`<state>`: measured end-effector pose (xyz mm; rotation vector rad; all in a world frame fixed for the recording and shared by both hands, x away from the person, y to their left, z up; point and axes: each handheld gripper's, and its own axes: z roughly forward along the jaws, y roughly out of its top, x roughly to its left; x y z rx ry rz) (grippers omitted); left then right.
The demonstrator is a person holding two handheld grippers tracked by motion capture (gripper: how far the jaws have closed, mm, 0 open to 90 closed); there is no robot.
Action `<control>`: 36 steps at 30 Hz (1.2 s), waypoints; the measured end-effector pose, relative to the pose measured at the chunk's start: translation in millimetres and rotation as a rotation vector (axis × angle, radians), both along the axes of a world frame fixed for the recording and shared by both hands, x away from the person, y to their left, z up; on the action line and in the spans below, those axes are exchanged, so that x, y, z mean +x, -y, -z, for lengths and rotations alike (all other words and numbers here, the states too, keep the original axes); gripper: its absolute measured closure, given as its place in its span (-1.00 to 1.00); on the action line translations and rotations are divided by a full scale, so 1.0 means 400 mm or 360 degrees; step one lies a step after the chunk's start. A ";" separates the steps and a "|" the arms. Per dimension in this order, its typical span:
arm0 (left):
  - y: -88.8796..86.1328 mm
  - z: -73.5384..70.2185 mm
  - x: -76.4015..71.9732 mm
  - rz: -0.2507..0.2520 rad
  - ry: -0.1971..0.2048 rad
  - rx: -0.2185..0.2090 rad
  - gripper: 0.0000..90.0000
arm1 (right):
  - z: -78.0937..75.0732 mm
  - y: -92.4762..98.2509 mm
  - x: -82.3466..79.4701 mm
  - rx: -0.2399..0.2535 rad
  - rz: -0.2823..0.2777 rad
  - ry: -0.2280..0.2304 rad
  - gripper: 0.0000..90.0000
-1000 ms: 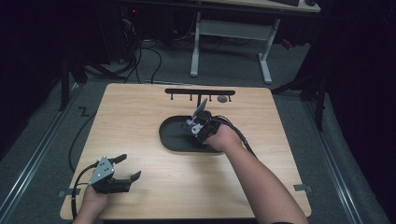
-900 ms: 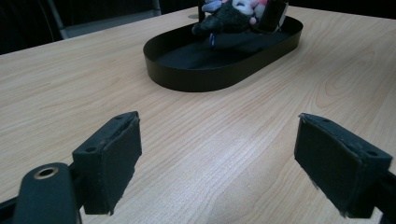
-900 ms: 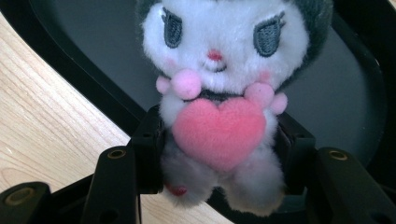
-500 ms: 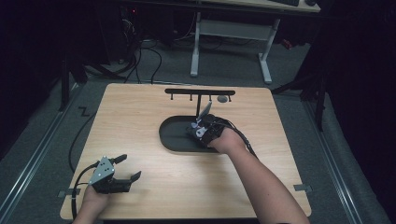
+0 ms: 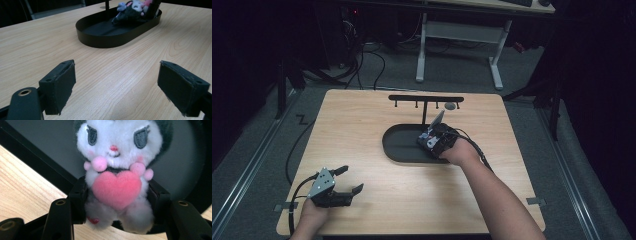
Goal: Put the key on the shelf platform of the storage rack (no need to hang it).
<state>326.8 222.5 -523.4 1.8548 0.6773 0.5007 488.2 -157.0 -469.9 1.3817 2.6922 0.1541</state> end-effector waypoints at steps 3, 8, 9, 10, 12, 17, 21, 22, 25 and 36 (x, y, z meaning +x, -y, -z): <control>-0.001 0.000 -0.001 0.0004 0.0000 0.0006 -0.66 | 0.014 0.002 0.001 0.0004 0.0017 -0.0008 -0.05; -0.002 0.000 -0.001 0.0001 -0.0002 -0.0001 -0.66 | 0.019 0.002 0.001 0.0019 0.0031 0.0003 -0.23; -0.001 0.001 0.000 -0.0003 -0.0002 0.0001 -0.66 | 0.015 0.002 0.000 0.0036 0.0025 0.0023 -0.29; -0.001 0.001 0.000 -0.0003 -0.0002 0.0001 -0.66 | 0.015 0.002 0.000 0.0036 0.0025 0.0023 -0.29; -0.001 0.001 0.001 -0.0001 -0.0005 0.0008 -0.66 | 0.004 0.000 -0.003 0.0061 0.0033 0.0036 -0.32; 0.001 0.003 0.003 -0.0004 -0.0005 0.0005 -0.66 | -0.035 0.005 -0.020 0.0116 0.0055 0.0087 -0.32; 0.003 0.003 0.004 -0.0006 -0.0011 0.0007 -0.66 | -0.048 0.010 -0.031 0.0140 0.0055 0.0109 -0.31; 0.004 0.003 0.003 -0.0003 -0.0012 0.0009 -0.66 | -0.053 0.014 -0.038 0.0157 0.0060 0.0125 -0.31; 0.005 0.004 0.003 -0.0002 -0.0013 0.0015 -0.66 | -0.062 0.019 -0.047 0.0167 0.0035 0.0147 -0.31; 0.004 0.005 0.004 -0.0008 -0.0017 0.0028 -0.66 | -0.093 0.038 -0.085 0.0230 0.0025 0.0260 -0.31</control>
